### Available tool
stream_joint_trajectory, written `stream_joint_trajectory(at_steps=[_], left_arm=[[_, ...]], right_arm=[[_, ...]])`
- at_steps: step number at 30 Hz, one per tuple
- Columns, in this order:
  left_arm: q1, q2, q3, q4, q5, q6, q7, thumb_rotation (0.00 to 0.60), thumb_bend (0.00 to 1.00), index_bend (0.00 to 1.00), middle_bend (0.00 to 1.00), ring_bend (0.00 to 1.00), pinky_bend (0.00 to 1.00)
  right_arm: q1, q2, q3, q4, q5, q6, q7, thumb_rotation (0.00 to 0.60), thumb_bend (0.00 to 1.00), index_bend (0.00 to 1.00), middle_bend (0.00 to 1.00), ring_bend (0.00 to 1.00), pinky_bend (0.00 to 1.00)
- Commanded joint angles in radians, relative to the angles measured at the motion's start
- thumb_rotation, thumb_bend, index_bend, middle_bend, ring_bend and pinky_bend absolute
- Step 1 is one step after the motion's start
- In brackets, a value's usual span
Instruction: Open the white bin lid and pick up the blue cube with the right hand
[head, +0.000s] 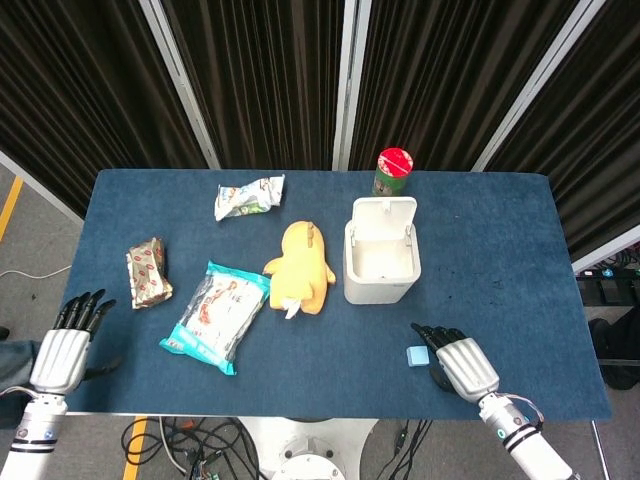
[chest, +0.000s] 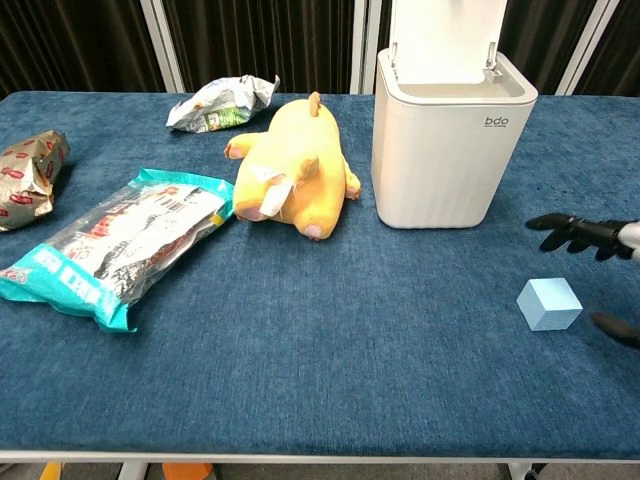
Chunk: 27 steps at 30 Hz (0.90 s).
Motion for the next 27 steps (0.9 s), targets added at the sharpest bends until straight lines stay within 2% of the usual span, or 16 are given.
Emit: stream_joint_trajectory(at_steps=[1, 5, 13, 16, 22, 27], left_arm=[[0.001, 0.001, -0.001, 0.0, -0.001, 0.001, -0.002, 0.6, 0.04, 0.13, 0.05, 0.0, 0.08], [0.002, 0.003, -0.001, 0.0, 0.001, 0.005, -0.005, 0.6, 0.04, 0.13, 0.05, 0.0, 0.08], [0.002, 0.001, -0.001, 0.001, 0.001, 0.004, -0.004, 0.6, 0.04, 0.13, 0.05, 0.0, 0.08], [0.002, 0.0, -0.001, 0.002, 0.001, 0.005, -0.003, 0.6, 0.04, 0.13, 0.05, 0.0, 0.08], [0.001, 0.0, -0.002, 0.002, 0.001, 0.005, -0.004, 0.6, 0.04, 0.13, 0.05, 0.0, 0.08], [-0.001, 0.001, -0.003, -0.004, 0.005, 0.006, 0.002, 0.6, 0.04, 0.13, 0.05, 0.0, 0.09]], right_arm=[[0.013, -0.021, 0.012, 0.011, 0.019, -0.019, -0.011, 0.6, 0.36, 0.01, 0.23, 0.22, 0.3], [0.021, -0.03, 0.015, 0.012, 0.028, -0.031, -0.023, 0.6, 0.36, 0.1, 0.29, 0.28, 0.36], [0.022, -0.024, 0.015, 0.005, 0.036, -0.032, -0.031, 0.6, 0.37, 0.45, 0.49, 0.47, 0.54], [0.017, -0.024, 0.015, 0.006, 0.029, -0.019, -0.023, 0.6, 0.38, 0.52, 0.53, 0.51, 0.58], [0.0, 0.024, 0.037, -0.036, -0.025, 0.069, 0.042, 0.6, 0.38, 0.55, 0.54, 0.52, 0.59], [-0.002, 0.101, 0.104, -0.106, -0.124, 0.211, 0.122, 0.6, 0.38, 0.55, 0.54, 0.52, 0.59]])
